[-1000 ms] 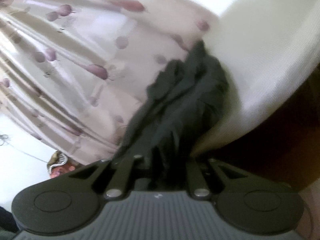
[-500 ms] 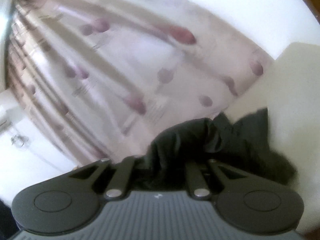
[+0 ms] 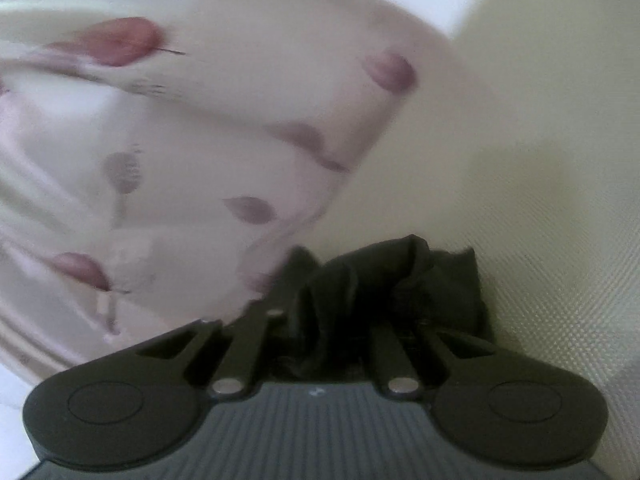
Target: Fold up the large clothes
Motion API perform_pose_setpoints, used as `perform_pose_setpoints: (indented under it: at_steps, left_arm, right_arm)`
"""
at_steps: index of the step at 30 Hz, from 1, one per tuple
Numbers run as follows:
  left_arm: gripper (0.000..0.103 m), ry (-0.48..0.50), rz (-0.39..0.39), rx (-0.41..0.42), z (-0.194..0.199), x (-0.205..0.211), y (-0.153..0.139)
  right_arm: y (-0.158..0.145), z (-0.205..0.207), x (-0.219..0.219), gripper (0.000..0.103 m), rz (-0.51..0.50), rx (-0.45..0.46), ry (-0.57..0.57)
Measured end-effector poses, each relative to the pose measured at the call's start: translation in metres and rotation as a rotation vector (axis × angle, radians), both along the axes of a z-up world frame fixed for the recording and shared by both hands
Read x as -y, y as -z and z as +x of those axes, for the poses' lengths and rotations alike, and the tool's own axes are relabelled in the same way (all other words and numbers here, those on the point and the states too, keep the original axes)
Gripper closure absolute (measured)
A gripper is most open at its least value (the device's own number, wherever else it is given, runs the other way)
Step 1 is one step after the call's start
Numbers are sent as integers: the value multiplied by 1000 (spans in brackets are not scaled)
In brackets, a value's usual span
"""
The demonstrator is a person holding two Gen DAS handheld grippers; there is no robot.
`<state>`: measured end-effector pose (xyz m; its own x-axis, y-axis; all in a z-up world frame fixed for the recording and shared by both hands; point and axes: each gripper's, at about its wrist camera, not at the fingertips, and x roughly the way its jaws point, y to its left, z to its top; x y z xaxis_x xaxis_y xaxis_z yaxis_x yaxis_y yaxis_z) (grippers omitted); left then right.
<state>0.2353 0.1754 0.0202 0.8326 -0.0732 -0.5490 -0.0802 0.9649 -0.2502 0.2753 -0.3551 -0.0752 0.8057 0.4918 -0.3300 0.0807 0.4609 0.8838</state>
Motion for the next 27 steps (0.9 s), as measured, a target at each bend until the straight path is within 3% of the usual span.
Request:
perform_pose_setpoints:
  at_steps: [5,6,8,10,12,13,15,18,20,22,25,27]
  left_arm:
    - [76,-4,-50,-6,5,-5,9]
    - [68,-5,-75,3,0,-7,6]
    - [48,-13,-130,69,-12,-16,-4]
    - [0,-15,-133,131,-21,-17,-14]
    - [0,-55,-67,207,-31,-14,-24]
    - [0,-55,-12,243,-35,-10,-30]
    - [0,-26,61,256,-39,-2,-41]
    - [0,37,78,240,-44,13,-47]
    - [3,86,117,228,-46,32,-46]
    - [14,124,139,210,-42,50,-41]
    - [31,159,173,159,-21,71,-21]
    - [36,154,168,123,-5,71,-6]
  right_arm:
    - [21,11,1,88,61,-36,7]
    - [18,7,3,83,87,-20,7]
    - [8,-9,13,73,155,60,32]
    - [-3,-30,19,48,220,157,70]
    - [-14,-48,21,41,253,243,80]
    - [-24,-54,17,41,215,261,70]
    - [-42,-61,6,41,98,299,41]
    - [-71,-57,-36,43,-138,325,-85]
    - [-87,-49,-80,55,-342,333,-171]
    - [-92,-33,-119,77,-457,312,-242]
    - [-88,-7,-168,81,-614,263,-300]
    - [-82,10,-185,81,-705,221,-313]
